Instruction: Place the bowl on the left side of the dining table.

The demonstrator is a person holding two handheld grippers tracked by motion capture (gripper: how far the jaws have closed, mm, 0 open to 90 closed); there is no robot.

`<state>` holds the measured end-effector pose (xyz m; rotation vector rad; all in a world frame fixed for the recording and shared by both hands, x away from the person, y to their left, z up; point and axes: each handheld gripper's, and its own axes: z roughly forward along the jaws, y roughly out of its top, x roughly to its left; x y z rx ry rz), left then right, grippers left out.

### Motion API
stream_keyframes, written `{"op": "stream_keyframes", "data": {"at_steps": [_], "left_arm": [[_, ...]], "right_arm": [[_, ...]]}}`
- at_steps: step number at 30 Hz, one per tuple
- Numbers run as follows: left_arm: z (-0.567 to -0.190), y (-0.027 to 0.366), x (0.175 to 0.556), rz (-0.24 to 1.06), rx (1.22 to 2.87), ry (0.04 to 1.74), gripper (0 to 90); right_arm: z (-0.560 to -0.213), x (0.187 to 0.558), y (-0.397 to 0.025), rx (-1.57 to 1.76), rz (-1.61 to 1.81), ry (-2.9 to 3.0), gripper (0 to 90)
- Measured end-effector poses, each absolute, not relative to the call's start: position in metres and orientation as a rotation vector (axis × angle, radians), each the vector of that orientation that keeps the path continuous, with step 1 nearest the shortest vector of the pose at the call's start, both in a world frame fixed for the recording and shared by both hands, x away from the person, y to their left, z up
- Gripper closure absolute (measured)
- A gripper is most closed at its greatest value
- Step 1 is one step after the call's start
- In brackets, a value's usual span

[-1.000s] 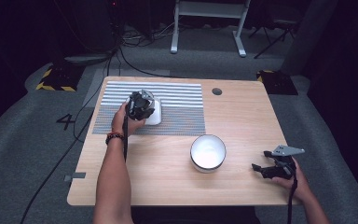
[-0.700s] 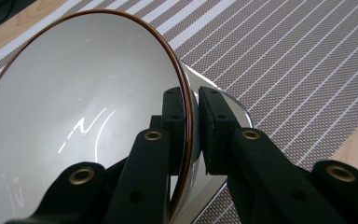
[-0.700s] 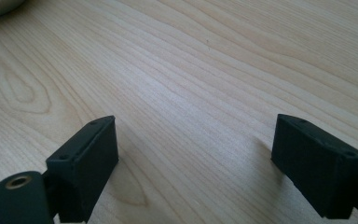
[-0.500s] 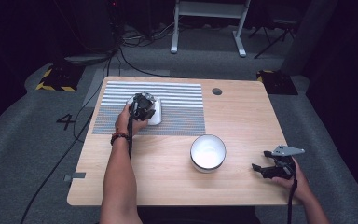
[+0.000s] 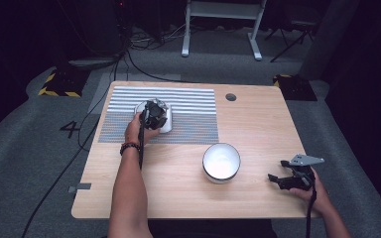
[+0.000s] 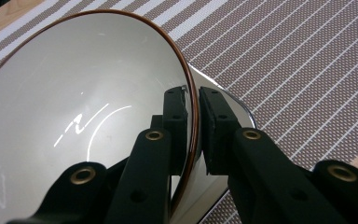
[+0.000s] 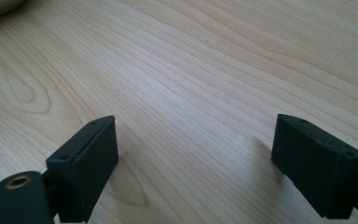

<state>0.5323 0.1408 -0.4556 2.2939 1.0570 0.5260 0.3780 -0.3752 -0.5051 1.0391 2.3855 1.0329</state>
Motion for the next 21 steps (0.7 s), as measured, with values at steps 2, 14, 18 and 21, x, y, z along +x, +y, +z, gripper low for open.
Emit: {"op": "stream_keyframes", "data": {"at_steps": [2,14,18,21], "left_arm": [[-0.4572,0.1416,0.5325,0.517,2.279,1.057,81.2],[-0.4614,0.1395,0.5324,0.471,2.289,1.071,76.2],[-0.4605,0.1404,0.5338,0.505,2.303,1.047,77.0],[-0.4602,0.1395,0.5332,0.493,2.304,1.062,77.2]], "right_arm": [[-0.5051,0.3780,-0.3752,1.038,1.032,2.386,14.7],[-0.5051,0.3780,-0.3752,1.039,1.033,2.385,14.7],[-0.5051,0.3780,-0.3752,1.038,1.032,2.386,14.7],[-0.5051,0.3779,-0.3751,1.040,1.033,2.385,14.7]]}}
